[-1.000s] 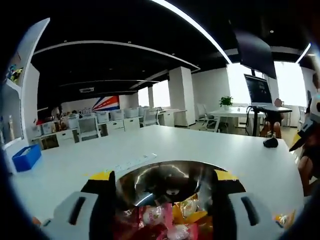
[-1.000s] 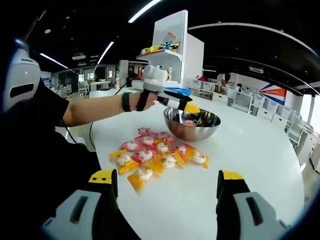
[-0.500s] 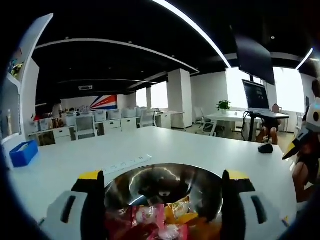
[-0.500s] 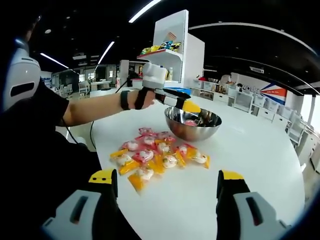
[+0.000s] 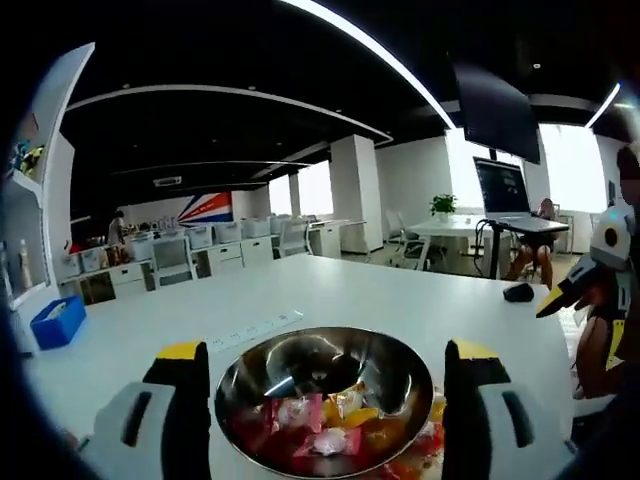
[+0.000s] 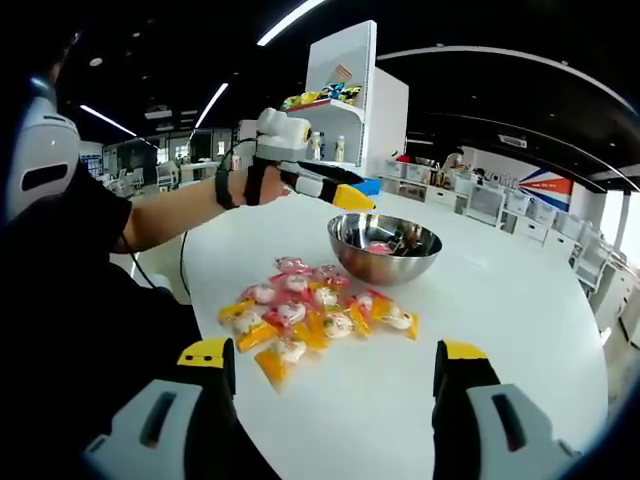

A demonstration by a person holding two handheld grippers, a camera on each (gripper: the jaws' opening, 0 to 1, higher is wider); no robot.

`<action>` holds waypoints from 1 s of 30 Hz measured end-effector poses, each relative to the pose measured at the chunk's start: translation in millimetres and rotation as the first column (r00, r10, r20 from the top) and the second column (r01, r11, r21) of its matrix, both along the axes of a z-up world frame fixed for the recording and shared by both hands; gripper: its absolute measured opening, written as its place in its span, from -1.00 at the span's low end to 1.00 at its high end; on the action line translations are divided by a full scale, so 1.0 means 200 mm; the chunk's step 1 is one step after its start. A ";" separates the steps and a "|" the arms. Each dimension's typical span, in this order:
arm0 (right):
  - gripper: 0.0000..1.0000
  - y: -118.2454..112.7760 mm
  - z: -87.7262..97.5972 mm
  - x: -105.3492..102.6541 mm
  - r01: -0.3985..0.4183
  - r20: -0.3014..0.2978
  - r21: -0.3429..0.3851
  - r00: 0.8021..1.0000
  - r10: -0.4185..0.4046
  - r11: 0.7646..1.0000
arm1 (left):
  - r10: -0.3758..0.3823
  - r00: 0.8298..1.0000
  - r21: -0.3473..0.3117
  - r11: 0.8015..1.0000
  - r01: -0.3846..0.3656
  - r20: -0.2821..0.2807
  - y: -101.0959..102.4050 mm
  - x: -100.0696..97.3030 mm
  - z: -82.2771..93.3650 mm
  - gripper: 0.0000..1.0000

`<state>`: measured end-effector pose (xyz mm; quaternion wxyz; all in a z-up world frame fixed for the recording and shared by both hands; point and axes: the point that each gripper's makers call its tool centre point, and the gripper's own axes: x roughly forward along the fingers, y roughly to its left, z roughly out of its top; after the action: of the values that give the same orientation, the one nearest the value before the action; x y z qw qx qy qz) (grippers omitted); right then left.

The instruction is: Pick up the marshmallows scattered on the table and place them into the bowl on the table

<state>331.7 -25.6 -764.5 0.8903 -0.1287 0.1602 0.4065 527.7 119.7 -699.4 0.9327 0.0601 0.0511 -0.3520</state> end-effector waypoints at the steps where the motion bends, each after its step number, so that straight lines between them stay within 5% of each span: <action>1: 0.53 0.00 0.00 0.00 -0.001 -0.001 0.000 1.000 0.001 1.000 | -0.002 1.000 0.000 1.000 0.002 0.001 0.02 -0.01 0.00 0.91; 19: 0.53 0.04 0.01 -0.01 -0.011 0.005 -0.002 1.000 0.011 1.000 | -0.053 0.999 0.079 0.995 0.053 -0.002 0.35 -0.55 -0.02 0.91; 24: 0.53 0.06 0.00 -0.02 -0.018 0.002 -0.009 1.000 0.018 1.000 | -0.091 0.995 0.158 0.983 0.095 -0.034 0.44 -0.72 -0.08 0.91; 30: 0.53 0.08 0.02 -0.02 -0.026 0.009 -0.009 1.000 0.026 1.000 | -0.122 0.990 0.180 0.975 0.132 -0.065 0.49 -0.88 -0.14 0.91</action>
<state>326.8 -10.6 -761.5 0.8851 -0.1366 0.1562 0.4166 352.6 217.4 -727.9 0.8971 0.1400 0.1042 -0.4059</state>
